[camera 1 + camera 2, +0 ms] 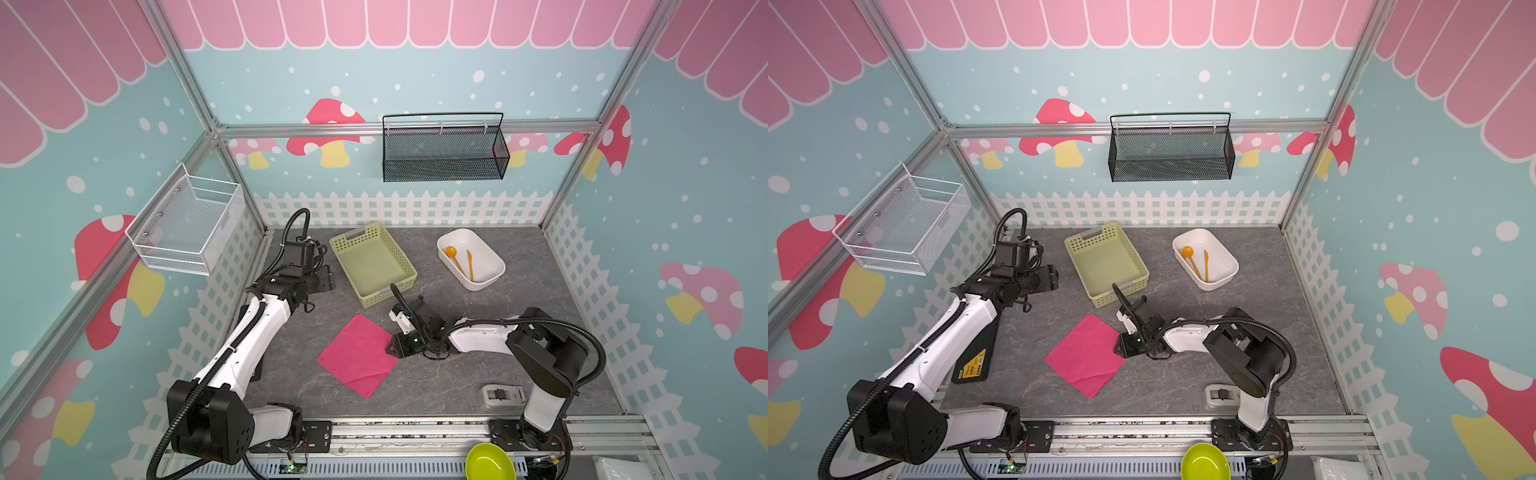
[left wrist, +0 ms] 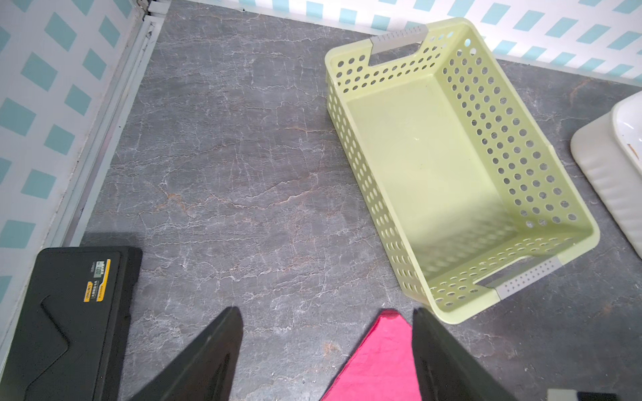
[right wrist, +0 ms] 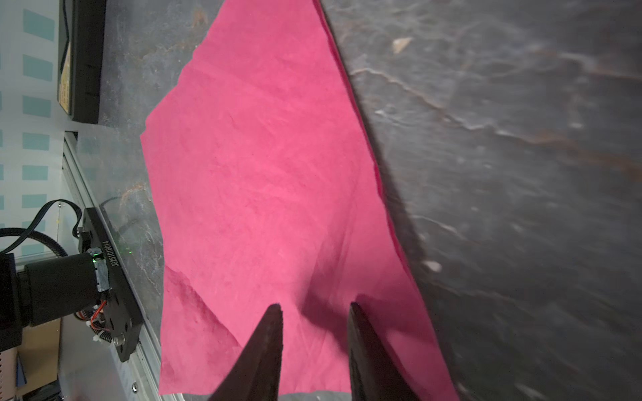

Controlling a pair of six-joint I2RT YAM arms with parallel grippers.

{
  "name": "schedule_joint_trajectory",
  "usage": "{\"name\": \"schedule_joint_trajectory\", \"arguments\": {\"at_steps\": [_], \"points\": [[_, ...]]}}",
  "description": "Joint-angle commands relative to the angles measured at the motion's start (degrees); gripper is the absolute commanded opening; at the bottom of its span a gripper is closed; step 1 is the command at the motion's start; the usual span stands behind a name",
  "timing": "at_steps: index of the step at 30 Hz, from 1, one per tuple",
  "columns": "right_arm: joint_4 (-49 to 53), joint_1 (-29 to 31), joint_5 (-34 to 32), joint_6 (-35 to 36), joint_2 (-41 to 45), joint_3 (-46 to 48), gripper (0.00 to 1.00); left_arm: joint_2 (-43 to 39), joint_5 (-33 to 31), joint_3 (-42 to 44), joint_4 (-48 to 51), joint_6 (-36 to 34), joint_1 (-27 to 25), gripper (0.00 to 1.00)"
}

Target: Place the utensils on the paper napkin and roll it up

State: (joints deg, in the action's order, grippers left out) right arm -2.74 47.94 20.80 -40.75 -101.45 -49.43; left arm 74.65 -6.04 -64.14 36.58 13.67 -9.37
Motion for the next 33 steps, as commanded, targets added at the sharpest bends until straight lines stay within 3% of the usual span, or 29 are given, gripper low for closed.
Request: {"name": "schedule_joint_trajectory", "arguments": {"at_steps": [1,11,15,27,33], "points": [[5.8,-3.1,-2.5,2.3,2.2,4.6,0.35,0.9,-1.0,0.8,-0.1,-1.3,-0.7,0.79],[10.7,-15.0,-3.7,8.4,10.3,14.3,0.34,3.8,-1.4,-0.5,0.1,-0.9,-3.2,0.78],[14.2,-17.9,-7.1,9.2,11.8,15.1,0.33,7.4,-0.3,-2.7,2.1,0.2,-5.2,0.78],[17.2,-22.2,-9.3,7.4,17.6,15.6,0.32,20.6,1.6,-10.8,5.8,5.4,-7.2,0.77],[17.3,-22.3,-6.3,5.8,24.3,13.4,0.44,25.6,4.1,-13.6,5.9,6.3,-7.9,0.75]]}}
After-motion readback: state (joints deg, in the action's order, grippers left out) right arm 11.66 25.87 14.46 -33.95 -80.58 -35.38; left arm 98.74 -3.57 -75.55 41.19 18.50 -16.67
